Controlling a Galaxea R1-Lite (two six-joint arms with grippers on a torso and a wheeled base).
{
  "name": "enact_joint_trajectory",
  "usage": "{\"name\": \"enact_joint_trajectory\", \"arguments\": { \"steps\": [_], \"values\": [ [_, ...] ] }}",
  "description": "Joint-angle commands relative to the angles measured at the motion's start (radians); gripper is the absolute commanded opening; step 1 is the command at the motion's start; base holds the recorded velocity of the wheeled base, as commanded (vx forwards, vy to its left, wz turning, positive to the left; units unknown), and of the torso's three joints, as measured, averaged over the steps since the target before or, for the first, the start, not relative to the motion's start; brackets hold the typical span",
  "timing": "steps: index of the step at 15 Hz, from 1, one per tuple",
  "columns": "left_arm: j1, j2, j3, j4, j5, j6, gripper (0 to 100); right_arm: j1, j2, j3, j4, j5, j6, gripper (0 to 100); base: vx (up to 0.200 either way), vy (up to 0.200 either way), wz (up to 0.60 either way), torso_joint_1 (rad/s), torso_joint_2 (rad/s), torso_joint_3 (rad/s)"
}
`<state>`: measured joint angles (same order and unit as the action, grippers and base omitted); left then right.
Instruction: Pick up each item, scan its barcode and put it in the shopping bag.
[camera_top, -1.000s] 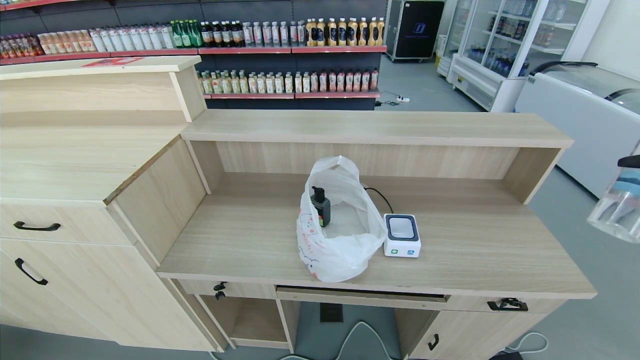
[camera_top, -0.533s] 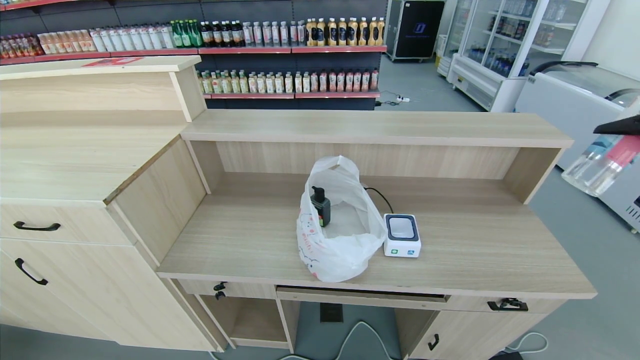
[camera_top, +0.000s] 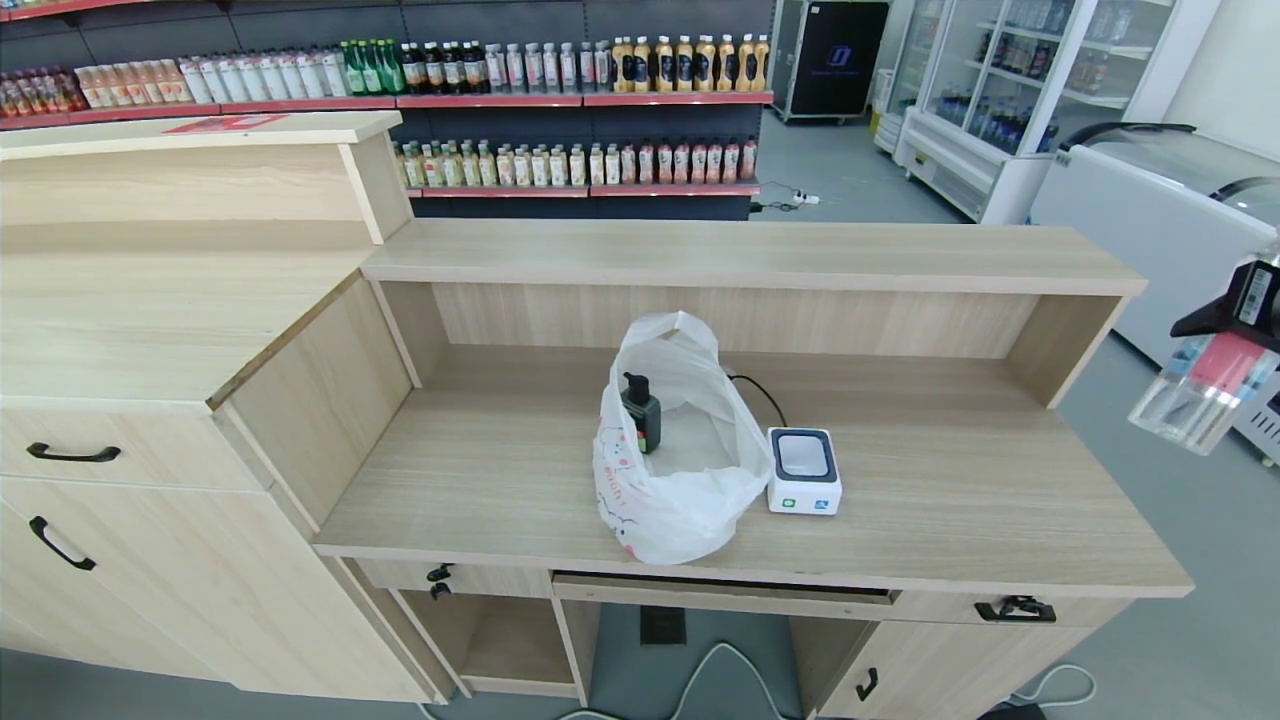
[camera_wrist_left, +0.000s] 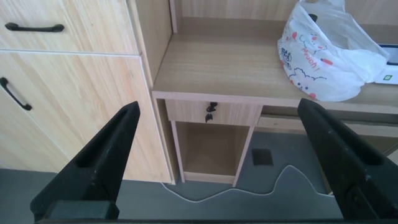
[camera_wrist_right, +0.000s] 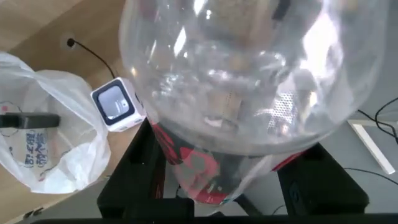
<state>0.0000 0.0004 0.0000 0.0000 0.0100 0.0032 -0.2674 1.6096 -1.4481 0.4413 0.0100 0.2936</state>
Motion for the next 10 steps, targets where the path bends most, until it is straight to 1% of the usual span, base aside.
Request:
{"name": "enact_joint_trajectory", "arguments": {
  "steps": [1, 2, 3, 4, 5, 8, 10],
  "values": [
    [0.000, 0.000, 0.000, 0.000, 0.001, 0.000, 100, 0.008, -0.005, 0.003, -0.022, -0.001, 0.009, 0, 0.000, 0.000, 0.60, 0.002, 0.00, 0.002],
    [0.000, 0.000, 0.000, 0.000, 0.001, 0.000, 100, 0.017, -0.005, 0.005, -0.038, -0.001, 0.021, 0, 0.000, 0.000, 0.60, 0.002, 0.00, 0.002],
    [0.000, 0.000, 0.000, 0.000, 0.001, 0.000, 100, 0.030, -0.003, 0.008, -0.070, -0.001, 0.062, 0, 0.000, 0.000, 0.60, 0.007, 0.00, 0.007],
    [0.000, 0.000, 0.000, 0.000, 0.001, 0.000, 100, 0.030, 0.013, 0.017, -0.154, 0.051, 0.185, 0, 0.000, 0.000, 0.00, 0.000, 0.00, 0.000],
    [0.000, 0.000, 0.000, 0.000, 0.001, 0.000, 100, 0.030, 0.026, 0.021, -0.168, 0.059, 0.206, 0, 0.000, 0.000, 0.00, 0.000, 0.00, 0.000],
    [0.000, 0.000, 0.000, 0.000, 0.001, 0.000, 100, 0.014, 0.090, 0.069, -0.179, 0.064, 0.476, 0, 0.000, 0.000, 0.00, 0.000, 0.00, 0.000],
    [0.000, 0.000, 0.000, 0.000, 0.001, 0.000, 100, 0.008, 0.110, 0.121, -0.182, 0.059, 0.555, 0, 0.000, 0.000, 0.00, 0.000, 0.00, 0.000]
  ]
}}
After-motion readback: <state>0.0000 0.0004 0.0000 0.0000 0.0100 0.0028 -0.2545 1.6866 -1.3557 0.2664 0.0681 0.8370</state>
